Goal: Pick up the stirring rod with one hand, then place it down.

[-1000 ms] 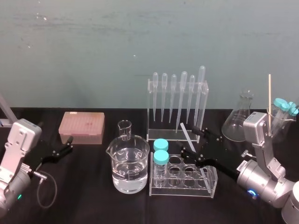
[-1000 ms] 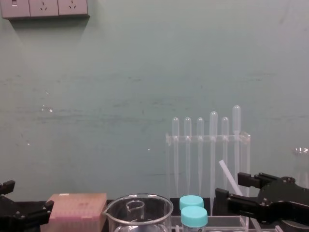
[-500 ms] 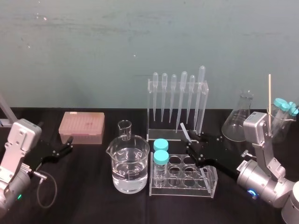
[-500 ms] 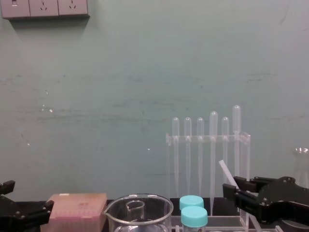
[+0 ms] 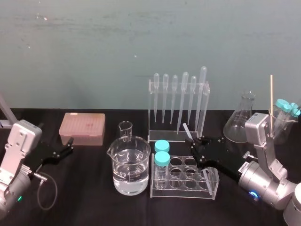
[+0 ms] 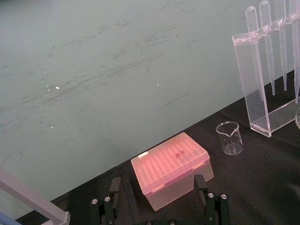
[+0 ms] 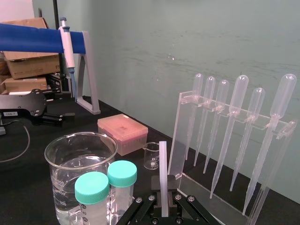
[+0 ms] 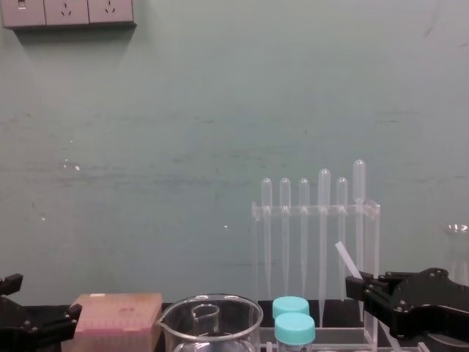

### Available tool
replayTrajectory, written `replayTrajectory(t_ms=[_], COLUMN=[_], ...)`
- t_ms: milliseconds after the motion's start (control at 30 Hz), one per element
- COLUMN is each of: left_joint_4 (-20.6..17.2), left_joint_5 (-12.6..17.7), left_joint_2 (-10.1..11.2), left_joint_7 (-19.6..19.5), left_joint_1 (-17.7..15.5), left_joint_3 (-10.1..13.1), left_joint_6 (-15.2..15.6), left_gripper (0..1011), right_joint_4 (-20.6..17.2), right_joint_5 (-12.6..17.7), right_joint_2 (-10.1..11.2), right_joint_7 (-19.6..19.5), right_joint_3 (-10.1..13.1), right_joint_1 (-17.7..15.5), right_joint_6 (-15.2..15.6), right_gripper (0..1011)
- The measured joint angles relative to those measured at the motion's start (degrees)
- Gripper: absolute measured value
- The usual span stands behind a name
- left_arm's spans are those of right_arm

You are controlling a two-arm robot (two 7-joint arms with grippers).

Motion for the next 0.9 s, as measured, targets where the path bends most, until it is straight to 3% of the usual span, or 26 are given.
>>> replayTrajectory(t_ms=[333,500,900], left_joint_4=[0.00,0.00,0.00], left_joint_5=[0.00,0.00,0.00], left_joint_2=[0.00,0.00,0.00], left_joint_7=[0.00,0.00,0.00], left_joint_1=[0.00,0.00,0.00], left_joint_3=[0.00,0.00,0.00], left_joint_6=[0.00,0.00,0.00], left_gripper=[1000,1000,1000], right_joint_4=[0.00,-0.58,-2.89], right_joint_5=[-0.08,-1.85,-5.16], right_joint_2=[-0.04,-0.58,-3.41], right_joint_7=[-0.02,-1.06,-1.12], right_joint_3=[0.07,0.81,2.77], right_joint_1=[0.00,-0.27,0.17], right_joint_6=[-0.01,-1.69,-11.34], right_gripper=[72,72,71])
